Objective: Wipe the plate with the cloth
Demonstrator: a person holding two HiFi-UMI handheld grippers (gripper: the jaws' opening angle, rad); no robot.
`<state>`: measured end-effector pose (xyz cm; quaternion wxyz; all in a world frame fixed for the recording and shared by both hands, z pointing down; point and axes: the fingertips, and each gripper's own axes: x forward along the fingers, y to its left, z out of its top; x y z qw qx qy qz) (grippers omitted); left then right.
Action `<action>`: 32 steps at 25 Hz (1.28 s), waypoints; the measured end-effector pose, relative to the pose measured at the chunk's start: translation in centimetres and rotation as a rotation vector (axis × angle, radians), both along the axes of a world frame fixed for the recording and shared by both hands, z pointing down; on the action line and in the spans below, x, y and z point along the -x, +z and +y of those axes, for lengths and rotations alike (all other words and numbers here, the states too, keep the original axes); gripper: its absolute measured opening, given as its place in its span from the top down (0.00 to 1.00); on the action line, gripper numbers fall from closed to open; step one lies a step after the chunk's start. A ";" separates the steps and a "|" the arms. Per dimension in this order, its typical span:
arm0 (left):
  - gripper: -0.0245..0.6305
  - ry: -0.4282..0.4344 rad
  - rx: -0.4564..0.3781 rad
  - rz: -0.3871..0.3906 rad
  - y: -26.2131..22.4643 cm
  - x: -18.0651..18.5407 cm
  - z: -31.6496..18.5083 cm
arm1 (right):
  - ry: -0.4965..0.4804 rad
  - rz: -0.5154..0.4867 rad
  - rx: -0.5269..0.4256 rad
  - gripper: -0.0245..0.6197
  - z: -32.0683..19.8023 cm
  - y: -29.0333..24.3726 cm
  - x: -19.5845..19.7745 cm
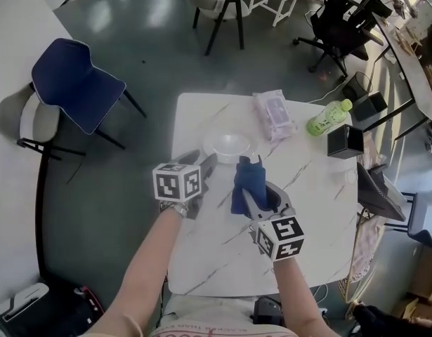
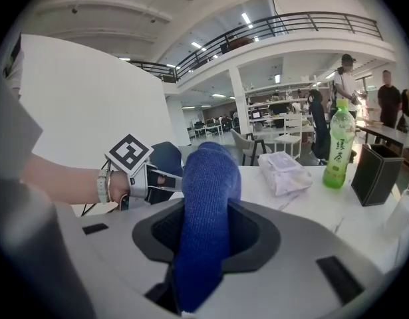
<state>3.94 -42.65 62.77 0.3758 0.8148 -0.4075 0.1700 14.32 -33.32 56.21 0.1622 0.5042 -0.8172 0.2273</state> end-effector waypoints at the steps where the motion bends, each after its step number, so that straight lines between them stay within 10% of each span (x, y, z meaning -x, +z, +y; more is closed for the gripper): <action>1: 0.64 -0.013 0.027 -0.012 0.7 0.2 -0.4 | -0.002 -0.001 0.003 0.77 -0.2 0.3 0.0; 14: 0.65 -0.022 0.202 -0.015 4.1 -1.2 -2.5 | -0.010 -0.014 0.028 0.77 -0.9 1.7 0.2; 20: 0.82 -0.013 0.204 -0.065 5.0 -1.4 -3.4 | -0.003 -0.008 0.041 0.77 -0.7 2.5 0.0; 32: 0.92 -0.106 0.255 0.181 3.4 -1.4 -2.5 | 0.015 -0.006 0.036 0.77 0.4 1.8 -0.3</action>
